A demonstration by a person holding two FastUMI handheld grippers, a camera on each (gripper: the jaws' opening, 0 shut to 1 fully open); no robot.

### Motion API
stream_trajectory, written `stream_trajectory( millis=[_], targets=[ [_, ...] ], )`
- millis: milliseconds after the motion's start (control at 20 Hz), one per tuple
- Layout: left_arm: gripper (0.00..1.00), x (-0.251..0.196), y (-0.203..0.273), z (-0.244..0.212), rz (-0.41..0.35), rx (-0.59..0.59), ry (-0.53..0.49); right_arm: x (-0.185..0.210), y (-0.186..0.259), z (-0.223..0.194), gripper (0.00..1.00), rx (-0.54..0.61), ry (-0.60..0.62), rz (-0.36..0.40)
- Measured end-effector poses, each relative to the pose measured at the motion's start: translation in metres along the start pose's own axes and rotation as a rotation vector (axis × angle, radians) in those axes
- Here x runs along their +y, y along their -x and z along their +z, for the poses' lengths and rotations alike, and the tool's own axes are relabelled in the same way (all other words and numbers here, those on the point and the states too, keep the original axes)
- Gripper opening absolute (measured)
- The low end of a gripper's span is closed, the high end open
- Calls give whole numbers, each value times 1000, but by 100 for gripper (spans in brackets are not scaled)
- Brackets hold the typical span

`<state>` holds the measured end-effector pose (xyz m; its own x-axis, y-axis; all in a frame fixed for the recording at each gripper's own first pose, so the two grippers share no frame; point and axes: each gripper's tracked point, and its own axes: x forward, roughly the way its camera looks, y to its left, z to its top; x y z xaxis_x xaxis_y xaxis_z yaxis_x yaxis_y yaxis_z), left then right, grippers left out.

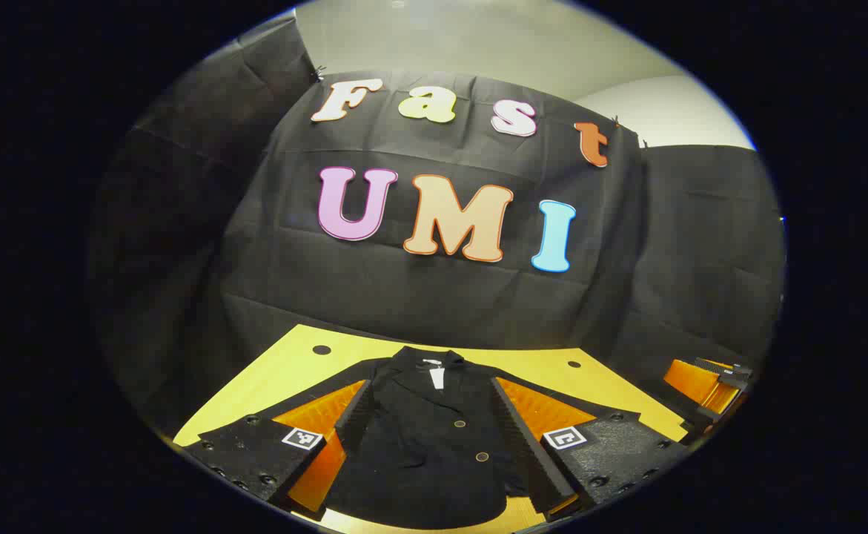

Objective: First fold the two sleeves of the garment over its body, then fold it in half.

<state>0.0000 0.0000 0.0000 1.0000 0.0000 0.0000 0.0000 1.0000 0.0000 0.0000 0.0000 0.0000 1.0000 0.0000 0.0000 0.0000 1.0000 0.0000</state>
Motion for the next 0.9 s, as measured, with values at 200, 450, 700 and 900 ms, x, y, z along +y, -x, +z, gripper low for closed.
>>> stream_trajectory(
  millis=[200,450,700,900],
  targets=[
    [92,-10,-4,19,-15,-40,-17,6,-1,2,93,4,5,24],
    [92,-10,0,26,11,-56,-14,-2,-3,5,92,6,-1,34],
    [92,-1,4,31,53,-61,-19,-16,-4,15,92,-7,-28,24],
    [91,12,10,31,90,-58,-31,-31,-4,22,97,-10,-41,7]
  ],
)
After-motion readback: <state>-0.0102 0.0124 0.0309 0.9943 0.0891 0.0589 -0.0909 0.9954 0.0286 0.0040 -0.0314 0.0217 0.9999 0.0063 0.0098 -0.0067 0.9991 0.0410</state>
